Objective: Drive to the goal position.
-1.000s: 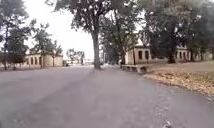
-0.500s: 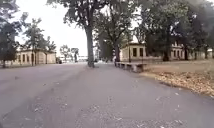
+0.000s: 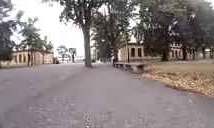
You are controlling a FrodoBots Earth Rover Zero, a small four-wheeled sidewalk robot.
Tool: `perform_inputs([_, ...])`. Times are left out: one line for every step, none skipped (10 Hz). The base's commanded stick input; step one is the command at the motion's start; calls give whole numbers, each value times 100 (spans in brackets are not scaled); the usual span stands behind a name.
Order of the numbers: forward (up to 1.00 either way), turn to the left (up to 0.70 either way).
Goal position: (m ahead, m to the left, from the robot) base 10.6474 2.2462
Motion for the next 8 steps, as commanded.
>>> perform_inputs([70,4])
perform_inputs([70,4])
perform_inputs([70,4])
perform_inputs([70,4])
perform_inputs([70,4])
perform_inputs([70,4])
perform_inputs([70,4])
perform_inputs([70,4])
